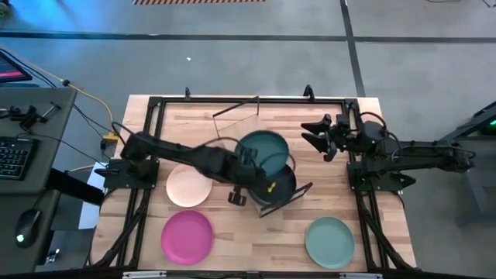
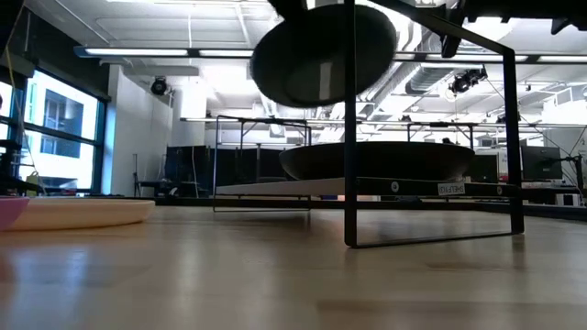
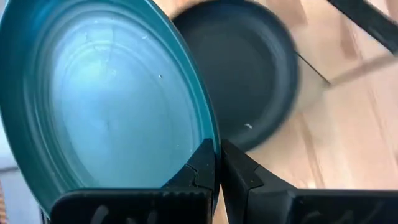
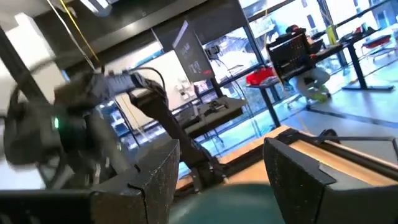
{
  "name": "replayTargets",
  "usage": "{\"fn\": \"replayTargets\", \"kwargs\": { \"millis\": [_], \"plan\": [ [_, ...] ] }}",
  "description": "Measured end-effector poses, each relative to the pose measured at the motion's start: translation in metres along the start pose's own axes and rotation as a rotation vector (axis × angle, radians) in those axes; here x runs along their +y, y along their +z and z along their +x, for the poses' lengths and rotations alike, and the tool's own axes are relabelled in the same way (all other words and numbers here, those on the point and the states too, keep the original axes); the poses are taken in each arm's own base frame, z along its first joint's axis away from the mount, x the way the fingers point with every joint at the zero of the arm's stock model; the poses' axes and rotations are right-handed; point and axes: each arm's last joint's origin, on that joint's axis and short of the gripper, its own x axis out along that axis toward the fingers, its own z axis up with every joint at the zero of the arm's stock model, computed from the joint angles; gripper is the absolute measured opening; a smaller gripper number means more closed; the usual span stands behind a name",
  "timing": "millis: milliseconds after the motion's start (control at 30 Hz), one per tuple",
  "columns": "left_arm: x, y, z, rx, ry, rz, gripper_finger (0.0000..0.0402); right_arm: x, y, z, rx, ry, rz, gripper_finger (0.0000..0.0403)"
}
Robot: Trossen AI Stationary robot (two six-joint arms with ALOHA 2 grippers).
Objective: Place and stack plates onto a shelf
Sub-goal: Stack the dark green plate on top of the black plate on the shelf
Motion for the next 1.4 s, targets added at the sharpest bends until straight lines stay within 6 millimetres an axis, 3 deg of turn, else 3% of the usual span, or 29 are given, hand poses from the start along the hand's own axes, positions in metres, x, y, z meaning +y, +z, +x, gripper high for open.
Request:
{"fn": "replayTargets", "kwargs": {
  "millis": [167,267,567,933,1400],
  "plan": [
    [-0.022,0.004,0.019,0.036,-0.046,0.278,0.0,0.005,0.003,-0.005,0.006,0.068,0.034,0.0216],
    [-0.025,0.004,0.027,0.057,-0.046,0.361,0.0,0.008,0.004,-0.007,0.005,0.097,0.059,0.0216],
    [-0.024,0.006,0.038,0.031,-0.058,0.343,0.0,0.011,0.003,-0.009,0.015,0.119,0.068,0.0216],
    [-0.044,-0.009,0.075,0.048,-0.041,0.383,0.0,0.011,0.003,-0.009,0.013,0.112,0.062,0.0216],
    [-0.054,-0.005,0.077,-0.038,-0.12,0.35,0.0004,0.01,0.003,-0.009,0.011,0.1,0.014,0.0216]
  ]
}}
